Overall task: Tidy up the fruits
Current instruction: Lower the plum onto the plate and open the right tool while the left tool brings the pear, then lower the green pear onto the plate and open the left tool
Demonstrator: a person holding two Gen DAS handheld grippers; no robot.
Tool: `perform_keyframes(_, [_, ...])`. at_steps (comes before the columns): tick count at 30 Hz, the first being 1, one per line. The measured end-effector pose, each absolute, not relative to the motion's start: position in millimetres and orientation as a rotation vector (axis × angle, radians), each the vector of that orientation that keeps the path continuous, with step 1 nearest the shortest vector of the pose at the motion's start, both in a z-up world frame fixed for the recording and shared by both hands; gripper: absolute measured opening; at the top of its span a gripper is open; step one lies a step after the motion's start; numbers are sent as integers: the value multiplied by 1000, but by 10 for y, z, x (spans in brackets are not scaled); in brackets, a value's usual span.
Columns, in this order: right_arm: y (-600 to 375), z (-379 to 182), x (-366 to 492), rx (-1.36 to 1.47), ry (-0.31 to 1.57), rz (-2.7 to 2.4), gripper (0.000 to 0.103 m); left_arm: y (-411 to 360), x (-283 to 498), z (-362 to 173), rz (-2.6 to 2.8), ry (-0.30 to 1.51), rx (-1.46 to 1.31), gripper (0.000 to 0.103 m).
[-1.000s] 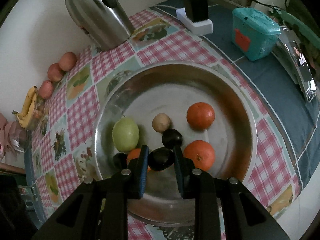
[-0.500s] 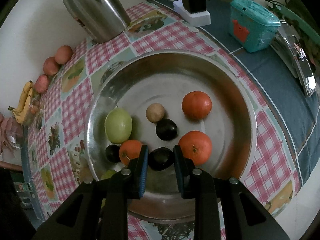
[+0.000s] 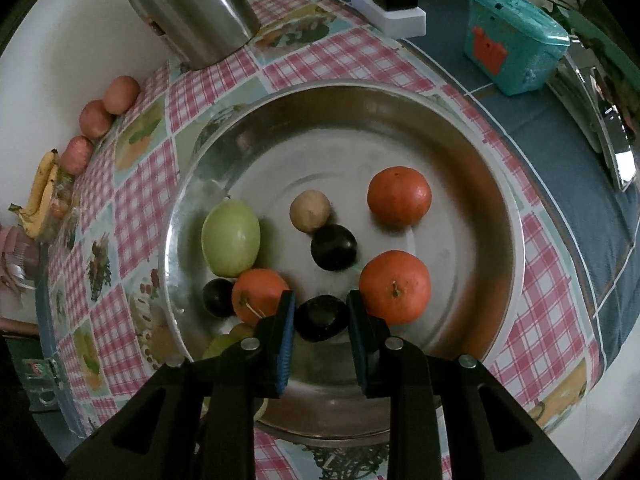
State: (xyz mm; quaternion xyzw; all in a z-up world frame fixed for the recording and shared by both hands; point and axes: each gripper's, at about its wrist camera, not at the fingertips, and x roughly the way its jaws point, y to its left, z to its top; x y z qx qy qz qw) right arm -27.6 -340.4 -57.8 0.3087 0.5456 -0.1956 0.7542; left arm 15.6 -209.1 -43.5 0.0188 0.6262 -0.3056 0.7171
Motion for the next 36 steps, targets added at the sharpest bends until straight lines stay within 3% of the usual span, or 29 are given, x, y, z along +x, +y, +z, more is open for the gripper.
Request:
perform_keyframes(6, [-3383,-581,-241,667,1193,-418,36,-2102,144,-439,-678,1383,52,43])
perform_keyframes(36, [-3454,-413,-349,714,1085,-444,35,-1917,279,-403,-632,1388,-6,48])
